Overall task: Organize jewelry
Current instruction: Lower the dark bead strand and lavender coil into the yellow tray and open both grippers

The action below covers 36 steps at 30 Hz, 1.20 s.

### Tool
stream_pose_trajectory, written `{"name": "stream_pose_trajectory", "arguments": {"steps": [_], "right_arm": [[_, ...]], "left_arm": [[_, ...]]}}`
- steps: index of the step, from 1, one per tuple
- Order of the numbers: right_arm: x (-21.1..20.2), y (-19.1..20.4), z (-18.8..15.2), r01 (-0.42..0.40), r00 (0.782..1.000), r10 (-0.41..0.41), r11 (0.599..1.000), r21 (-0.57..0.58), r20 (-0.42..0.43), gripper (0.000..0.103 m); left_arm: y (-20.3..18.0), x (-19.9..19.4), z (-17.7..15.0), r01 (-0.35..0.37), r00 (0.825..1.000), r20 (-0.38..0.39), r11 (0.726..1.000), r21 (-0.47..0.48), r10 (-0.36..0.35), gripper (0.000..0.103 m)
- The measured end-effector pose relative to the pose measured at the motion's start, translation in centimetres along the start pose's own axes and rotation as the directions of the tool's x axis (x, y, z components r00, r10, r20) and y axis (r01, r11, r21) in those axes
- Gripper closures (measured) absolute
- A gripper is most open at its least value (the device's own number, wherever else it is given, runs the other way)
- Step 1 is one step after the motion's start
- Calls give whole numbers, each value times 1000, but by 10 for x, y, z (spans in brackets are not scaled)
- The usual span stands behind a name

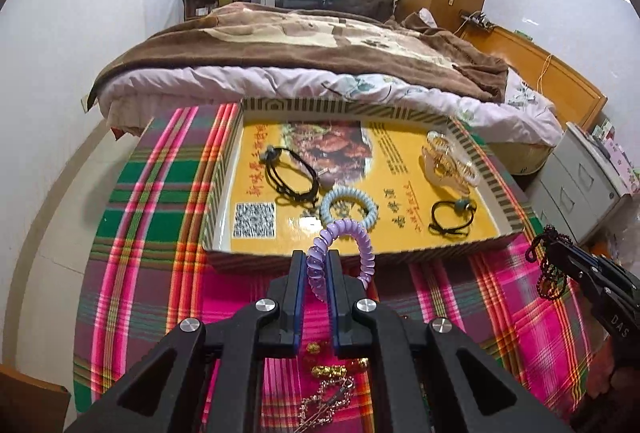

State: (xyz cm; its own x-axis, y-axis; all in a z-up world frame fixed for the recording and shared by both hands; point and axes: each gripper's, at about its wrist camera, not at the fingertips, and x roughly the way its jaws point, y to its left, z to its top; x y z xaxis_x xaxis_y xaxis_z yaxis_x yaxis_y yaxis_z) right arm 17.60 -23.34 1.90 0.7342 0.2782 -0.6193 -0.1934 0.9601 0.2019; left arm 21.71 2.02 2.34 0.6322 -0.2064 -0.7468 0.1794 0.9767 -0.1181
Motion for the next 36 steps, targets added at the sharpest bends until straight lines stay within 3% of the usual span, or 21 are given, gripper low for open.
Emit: {"name": "stream_pose_trajectory", "arguments": {"steps": [7,17,28,36], "right_arm": [[12,10,34,-13,1000,13,999,-37,24,94],[80,19,78,-47,998,44,998,-48,-51,94],[166,12,85,-109,970,117,993,47,-213,94],[191,11,82,-47,965,51,999,21,-258,94]], "left_arm": [[5,-5,20,11,999,43,1000,1,-11,94],[28,28,42,-15,1000,16,999,-39,16,94],[46,72,45,-21,999,-50,998,-58,18,94],[53,92,46,-23,997,-80,997,-72,17,94]]}}
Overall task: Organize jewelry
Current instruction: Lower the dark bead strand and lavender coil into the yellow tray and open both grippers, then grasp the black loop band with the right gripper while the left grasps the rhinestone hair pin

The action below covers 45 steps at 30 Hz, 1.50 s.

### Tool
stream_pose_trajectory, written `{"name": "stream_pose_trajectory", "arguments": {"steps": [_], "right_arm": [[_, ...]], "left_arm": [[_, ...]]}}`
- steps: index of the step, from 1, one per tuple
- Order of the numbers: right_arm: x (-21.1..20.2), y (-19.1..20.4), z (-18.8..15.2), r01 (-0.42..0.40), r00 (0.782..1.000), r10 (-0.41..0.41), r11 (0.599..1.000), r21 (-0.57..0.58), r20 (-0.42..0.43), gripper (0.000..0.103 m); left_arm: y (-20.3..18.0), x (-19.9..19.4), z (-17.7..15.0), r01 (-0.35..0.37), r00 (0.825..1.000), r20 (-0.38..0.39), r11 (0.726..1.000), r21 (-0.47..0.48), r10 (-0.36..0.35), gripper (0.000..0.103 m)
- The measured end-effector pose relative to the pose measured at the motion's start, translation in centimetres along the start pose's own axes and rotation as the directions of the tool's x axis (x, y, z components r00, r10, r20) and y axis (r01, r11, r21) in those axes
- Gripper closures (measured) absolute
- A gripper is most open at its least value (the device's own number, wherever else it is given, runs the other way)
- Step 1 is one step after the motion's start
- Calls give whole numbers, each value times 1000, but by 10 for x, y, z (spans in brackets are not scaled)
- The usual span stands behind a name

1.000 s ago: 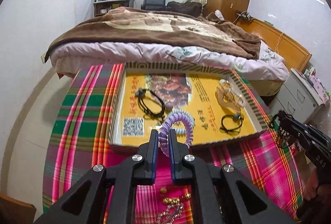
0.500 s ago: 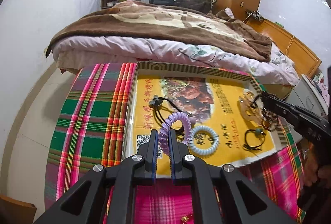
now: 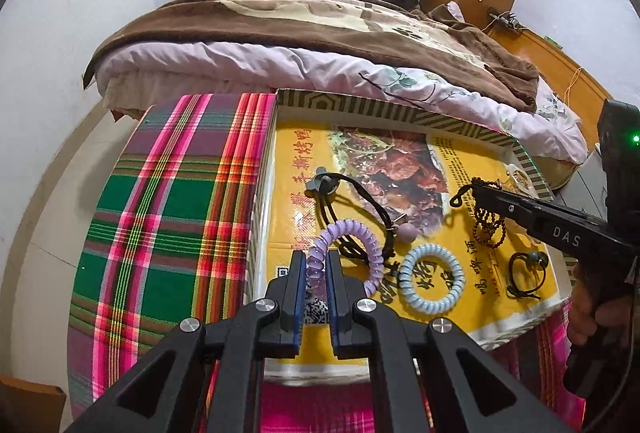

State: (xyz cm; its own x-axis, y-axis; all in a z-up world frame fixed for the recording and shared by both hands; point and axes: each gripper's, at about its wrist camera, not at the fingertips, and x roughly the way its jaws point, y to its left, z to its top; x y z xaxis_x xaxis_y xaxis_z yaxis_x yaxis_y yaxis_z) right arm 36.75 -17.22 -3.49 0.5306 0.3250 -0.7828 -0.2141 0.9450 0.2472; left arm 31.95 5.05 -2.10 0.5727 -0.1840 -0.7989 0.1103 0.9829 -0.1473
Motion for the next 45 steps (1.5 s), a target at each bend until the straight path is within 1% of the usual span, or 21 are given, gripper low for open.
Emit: {"name": "stream_pose_trajectory", "arguments": {"steps": [6,9,10,11,12,14,15,17,18,19,20,21,24,26,29,32,36,41,43,45], "right_arm": [[6,0,1,32,999,-32,999,-10,-4,93],[6,2,1,35,999,-35,999,-22,-3,91],[5,3,1,35,999,-35,999,-23,-2,90],[5,3,1,36,999,-36,999,-23,0,89],[3,3,1,40,999,-40,999,-20,7,88],[1,4,1,36,999,-36,999,-16,13,83],[-1,5,1,35,999,-34,999,-16,16,82],[-4,6,1,37,999,-36,999,-18,20,73],[-7,7,1,37,999,-36,999,-22,25,70],[-10,8,0,37,999,-36,999,-27,33,68],[-14,9,0,36,999,-35,999,-31,40,68],[-19,10,-1,36,998,-34,999,-35,51,68],[-32,13,-6,19,998,-17,999,-32,67,68],[-43,15,-12,6,997,-4,999,-33,83,68],[-60,19,-22,-11,994,16,999,-42,104,68],[-79,24,-36,-24,992,31,998,-56,123,68],[-102,30,-57,-34,989,44,997,-73,140,68],[-122,37,-84,-31,990,47,992,-121,136,68],[-125,38,-95,-31,992,47,991,-133,120,68],[-127,39,-105,-35,993,51,989,-146,104,68]], "left_arm": [[4,11,0,-16,999,-35,1000,-20,15,93],[5,12,-1,-13,999,-38,1000,-24,12,89],[5,11,-2,-13,999,-37,1000,-24,12,86],[5,10,-2,-21,999,-35,1000,-21,20,82],[3,9,-2,-23,999,-31,1000,-15,23,81],[0,8,-2,-13,999,-31,1000,-7,13,71],[0,7,-2,-8,1000,-30,1000,-6,8,69],[-3,4,-3,-6,999,-33,1000,-5,5,64],[-5,2,-4,-6,1000,-29,1000,-2,6,63],[-6,-1,-4,-3,1000,-25,1000,1,3,58],[-7,-4,-5,-4,1000,-19,1000,3,4,52],[-7,-9,-5,-4,1000,-11,1000,3,4,50],[-10,-23,-8,1,1000,11,1000,4,-1,48],[-12,-34,-11,-3,1000,27,1000,13,2,43],[-16,-52,-17,-7,998,57,999,31,5,41],[-18,-71,-27,-1,997,82,999,34,-2,40],[-19,-93,-40,7,995,104,999,37,-11,36],[-16,-113,-60,27,993,111,999,39,-31,35],[-12,-121,-67,40,993,113,999,33,-43,35],[-8,-126,-74,36,993,114,999,27,-39,33]]}}
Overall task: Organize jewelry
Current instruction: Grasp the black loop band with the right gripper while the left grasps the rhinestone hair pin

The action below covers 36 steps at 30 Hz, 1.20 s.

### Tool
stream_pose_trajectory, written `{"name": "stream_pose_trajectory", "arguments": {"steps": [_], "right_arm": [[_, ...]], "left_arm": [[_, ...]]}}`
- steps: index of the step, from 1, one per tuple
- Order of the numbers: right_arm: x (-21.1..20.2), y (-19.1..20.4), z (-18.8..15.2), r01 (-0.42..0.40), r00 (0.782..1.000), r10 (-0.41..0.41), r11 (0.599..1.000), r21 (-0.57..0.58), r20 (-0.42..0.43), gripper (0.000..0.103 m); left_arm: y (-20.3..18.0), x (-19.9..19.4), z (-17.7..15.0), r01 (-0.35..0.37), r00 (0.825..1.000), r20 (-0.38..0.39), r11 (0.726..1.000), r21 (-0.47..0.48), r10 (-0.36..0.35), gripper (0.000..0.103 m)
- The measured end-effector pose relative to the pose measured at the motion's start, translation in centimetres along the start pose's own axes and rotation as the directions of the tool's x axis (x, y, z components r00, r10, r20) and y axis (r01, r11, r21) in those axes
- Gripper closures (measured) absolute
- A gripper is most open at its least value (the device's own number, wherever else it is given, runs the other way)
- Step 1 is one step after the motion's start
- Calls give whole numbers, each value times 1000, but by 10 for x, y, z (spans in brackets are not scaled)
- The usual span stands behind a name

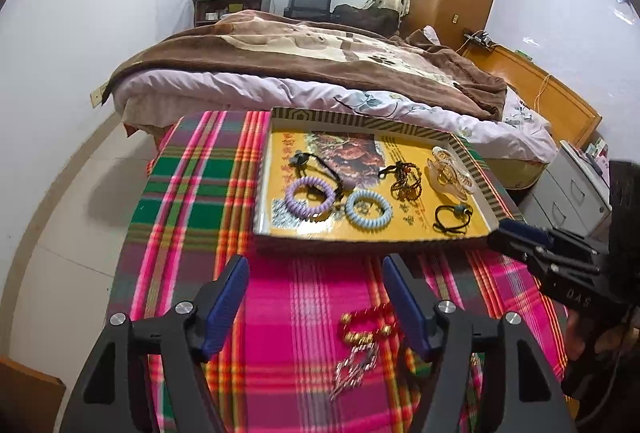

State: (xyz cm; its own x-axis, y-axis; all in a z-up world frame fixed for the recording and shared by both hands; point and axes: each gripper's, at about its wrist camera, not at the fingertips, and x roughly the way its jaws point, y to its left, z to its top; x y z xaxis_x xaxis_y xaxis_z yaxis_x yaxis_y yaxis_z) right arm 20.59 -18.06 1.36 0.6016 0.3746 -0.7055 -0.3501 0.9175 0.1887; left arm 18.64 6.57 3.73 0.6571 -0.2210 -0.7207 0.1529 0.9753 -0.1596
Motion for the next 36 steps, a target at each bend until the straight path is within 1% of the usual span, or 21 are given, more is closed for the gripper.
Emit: {"name": "stream_pose_trajectory", "arguments": {"steps": [4,14,18,20,21,25,27,31,33,34,35,36], "right_arm": [[-1,7,-16,-27,999,26,999,-27,-25,68],[25,32,-47,-86,988,74,992,-87,-137,68],[34,40,-53,-84,985,66,990,-114,-160,67],[40,43,-54,-83,983,61,989,-120,-173,59],[42,44,-54,-81,982,58,989,-124,-180,58],[50,50,-58,-61,979,31,987,-149,-200,58],[50,52,-57,-27,981,-5,986,-164,-191,58],[51,56,-58,-8,982,-28,982,-190,-186,58],[51,57,-59,1,983,-39,979,-205,-182,64],[51,57,-59,6,983,-44,978,-209,-179,74],[51,57,-59,3,983,-41,978,-209,-178,78],[50,56,-59,1,983,-39,978,-207,-179,79]], "left_arm": [[10,-7,-11,-9,1000,-4,1000,-25,9,32],[24,-8,-37,-4,999,-48,998,-69,1,32],[28,-8,-42,-7,999,-55,997,-80,2,32],[30,-8,-45,-7,998,-59,996,-85,2,32],[32,-7,-47,-5,998,-65,996,-88,0,32],[35,-3,-53,-5,996,-84,995,-95,-3,32],[37,0,-56,-5,996,-92,995,-101,-4,32],[38,4,-61,2,994,-108,995,-101,-13,32],[37,5,-63,4,994,-112,995,-98,-15,32],[37,5,-63,7,993,-113,995,-96,-18,32],[36,5,-63,8,993,-115,995,-96,-19,32],[36,6,-64,9,993,-116,995,-95,-20,32]]}}
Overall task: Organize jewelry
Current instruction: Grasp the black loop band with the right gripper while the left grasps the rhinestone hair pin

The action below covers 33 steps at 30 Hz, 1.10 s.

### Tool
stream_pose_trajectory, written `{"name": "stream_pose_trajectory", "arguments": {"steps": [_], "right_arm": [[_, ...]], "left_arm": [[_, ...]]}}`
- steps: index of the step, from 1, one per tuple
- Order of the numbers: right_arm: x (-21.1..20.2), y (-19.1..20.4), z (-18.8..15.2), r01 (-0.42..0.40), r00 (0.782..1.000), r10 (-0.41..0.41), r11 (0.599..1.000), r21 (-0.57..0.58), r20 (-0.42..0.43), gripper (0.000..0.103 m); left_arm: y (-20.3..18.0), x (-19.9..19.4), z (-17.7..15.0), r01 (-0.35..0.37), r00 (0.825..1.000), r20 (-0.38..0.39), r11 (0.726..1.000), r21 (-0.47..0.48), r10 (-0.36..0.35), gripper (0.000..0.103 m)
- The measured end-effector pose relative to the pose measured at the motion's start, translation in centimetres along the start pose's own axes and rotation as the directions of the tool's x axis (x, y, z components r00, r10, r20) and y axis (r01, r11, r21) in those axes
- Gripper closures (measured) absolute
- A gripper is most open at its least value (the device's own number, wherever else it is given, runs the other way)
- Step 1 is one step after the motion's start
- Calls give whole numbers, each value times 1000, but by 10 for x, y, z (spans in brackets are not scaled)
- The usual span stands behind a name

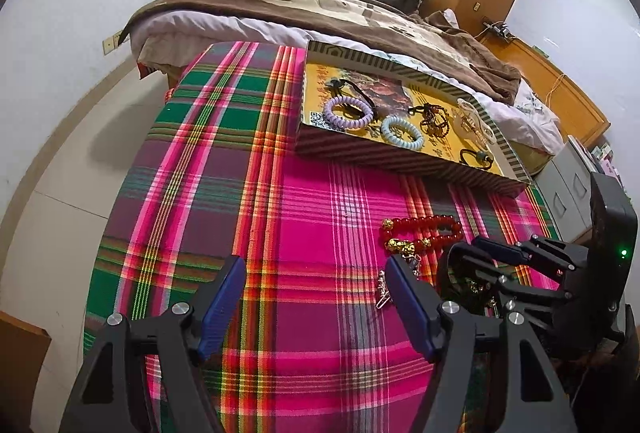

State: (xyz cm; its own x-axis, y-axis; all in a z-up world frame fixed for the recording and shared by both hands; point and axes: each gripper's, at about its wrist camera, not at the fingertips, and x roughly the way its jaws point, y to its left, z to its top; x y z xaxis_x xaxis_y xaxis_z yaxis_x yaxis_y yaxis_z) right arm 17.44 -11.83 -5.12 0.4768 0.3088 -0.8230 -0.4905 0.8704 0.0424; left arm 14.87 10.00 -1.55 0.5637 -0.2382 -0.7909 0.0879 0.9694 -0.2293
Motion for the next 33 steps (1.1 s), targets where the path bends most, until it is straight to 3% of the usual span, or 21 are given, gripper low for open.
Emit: {"name": "stream_pose_trajectory", "arguments": {"steps": [5,18,26,33], "right_arm": [[-1,-3,-1,-21,1000,21,1000,12,9,90],[-31,-35,-6,-48,993,32,988,144,114,90],[-56,-51,-11,-44,985,10,980,196,174,90],[-65,-57,-18,-42,982,2,977,209,190,90]], "left_arm": [[-6,3,-1,12,1000,-12,1000,18,-12,32],[-38,17,-6,43,997,-67,990,131,-34,27],[-54,32,-7,36,995,-94,978,203,-17,27],[-64,43,-11,-12,995,-96,962,273,40,27]]}}
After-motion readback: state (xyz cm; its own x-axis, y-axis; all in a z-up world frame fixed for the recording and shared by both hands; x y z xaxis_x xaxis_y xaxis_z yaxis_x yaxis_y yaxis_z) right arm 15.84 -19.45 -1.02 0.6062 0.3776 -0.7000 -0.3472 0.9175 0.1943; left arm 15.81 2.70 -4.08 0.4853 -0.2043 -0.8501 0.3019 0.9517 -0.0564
